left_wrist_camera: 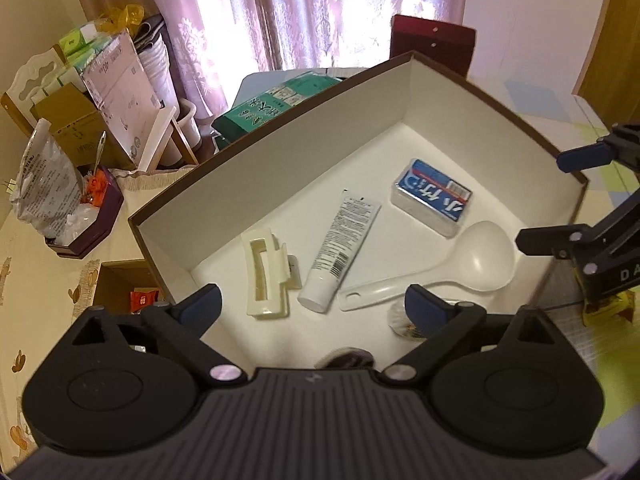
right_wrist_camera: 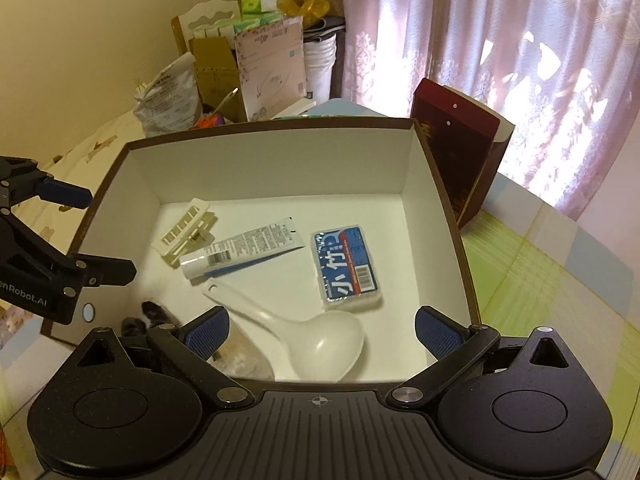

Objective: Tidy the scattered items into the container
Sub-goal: 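Withdraw both open tools from the box toward the remaining table items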

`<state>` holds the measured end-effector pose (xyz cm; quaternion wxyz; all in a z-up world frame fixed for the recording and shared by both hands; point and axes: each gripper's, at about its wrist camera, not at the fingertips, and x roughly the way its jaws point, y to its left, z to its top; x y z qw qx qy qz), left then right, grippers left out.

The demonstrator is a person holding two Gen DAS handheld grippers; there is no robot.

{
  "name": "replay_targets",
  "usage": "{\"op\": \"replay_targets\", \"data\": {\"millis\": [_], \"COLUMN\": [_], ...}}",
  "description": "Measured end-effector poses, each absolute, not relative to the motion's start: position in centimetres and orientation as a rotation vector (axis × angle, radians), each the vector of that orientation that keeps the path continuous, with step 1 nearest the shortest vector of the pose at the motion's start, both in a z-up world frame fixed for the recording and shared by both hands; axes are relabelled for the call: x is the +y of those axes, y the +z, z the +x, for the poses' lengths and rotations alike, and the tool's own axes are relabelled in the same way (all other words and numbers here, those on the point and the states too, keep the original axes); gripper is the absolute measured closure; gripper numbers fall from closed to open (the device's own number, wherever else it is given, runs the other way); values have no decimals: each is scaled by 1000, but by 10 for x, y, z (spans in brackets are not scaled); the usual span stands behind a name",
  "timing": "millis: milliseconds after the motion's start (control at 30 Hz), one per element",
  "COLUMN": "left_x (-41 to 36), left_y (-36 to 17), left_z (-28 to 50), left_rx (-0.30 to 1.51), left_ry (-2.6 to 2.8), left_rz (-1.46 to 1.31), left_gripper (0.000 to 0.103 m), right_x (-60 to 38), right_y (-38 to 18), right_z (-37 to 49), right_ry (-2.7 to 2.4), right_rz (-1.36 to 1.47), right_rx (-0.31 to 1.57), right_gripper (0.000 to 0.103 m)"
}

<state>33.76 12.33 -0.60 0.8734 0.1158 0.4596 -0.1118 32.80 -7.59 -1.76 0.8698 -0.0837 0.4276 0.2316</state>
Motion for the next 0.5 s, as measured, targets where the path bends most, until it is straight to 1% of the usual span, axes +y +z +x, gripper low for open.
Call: {"op": "replay_targets", "data": {"millis": [500], "left_x": [115], "left_y": [25], "left_z": [274], "left_rx": [897], "left_ry": [-207], "left_rz": [220], "left_gripper": [6], "right_x": [-90], "right_y": [9], "right_z": [270], "right_ry": [485], "right_rz": [-163], "right_rx": [838], "right_gripper": [0]}}
